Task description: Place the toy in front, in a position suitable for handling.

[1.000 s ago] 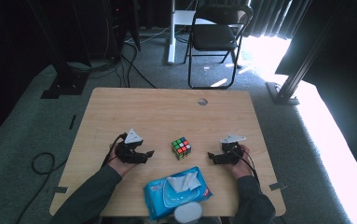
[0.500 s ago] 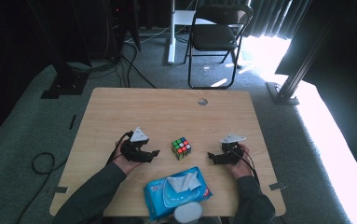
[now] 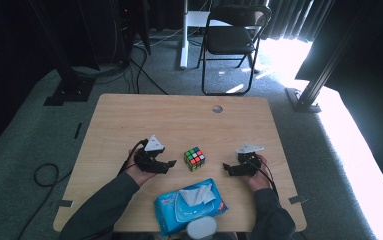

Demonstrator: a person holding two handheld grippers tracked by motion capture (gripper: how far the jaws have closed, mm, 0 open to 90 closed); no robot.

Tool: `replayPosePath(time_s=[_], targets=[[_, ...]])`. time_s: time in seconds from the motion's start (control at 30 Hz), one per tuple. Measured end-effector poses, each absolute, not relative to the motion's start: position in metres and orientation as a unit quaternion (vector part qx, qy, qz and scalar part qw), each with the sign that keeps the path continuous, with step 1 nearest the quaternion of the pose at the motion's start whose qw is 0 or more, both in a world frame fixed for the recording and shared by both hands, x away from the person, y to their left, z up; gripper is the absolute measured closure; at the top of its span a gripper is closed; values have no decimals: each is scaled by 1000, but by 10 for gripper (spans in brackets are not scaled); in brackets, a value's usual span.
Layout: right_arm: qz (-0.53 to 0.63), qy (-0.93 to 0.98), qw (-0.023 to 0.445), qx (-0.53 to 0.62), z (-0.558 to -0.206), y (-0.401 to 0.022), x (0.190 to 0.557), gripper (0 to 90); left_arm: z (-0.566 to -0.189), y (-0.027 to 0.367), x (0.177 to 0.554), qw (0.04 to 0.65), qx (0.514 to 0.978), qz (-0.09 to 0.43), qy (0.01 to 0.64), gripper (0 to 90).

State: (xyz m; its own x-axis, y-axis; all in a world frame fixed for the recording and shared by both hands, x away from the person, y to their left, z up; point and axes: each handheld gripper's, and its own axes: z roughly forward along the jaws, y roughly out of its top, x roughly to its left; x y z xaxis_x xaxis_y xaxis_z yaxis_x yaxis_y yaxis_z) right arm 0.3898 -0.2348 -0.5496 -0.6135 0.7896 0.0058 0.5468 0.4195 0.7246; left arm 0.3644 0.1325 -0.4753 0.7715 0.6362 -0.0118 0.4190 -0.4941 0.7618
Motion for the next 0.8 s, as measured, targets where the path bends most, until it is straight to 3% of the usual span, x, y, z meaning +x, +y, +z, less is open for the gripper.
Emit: replayPosePath(time_s=[0.8], targets=[[355, 825, 171, 405, -550, -235, 390, 136, -487, 101, 377, 394, 864, 123, 288, 275]])
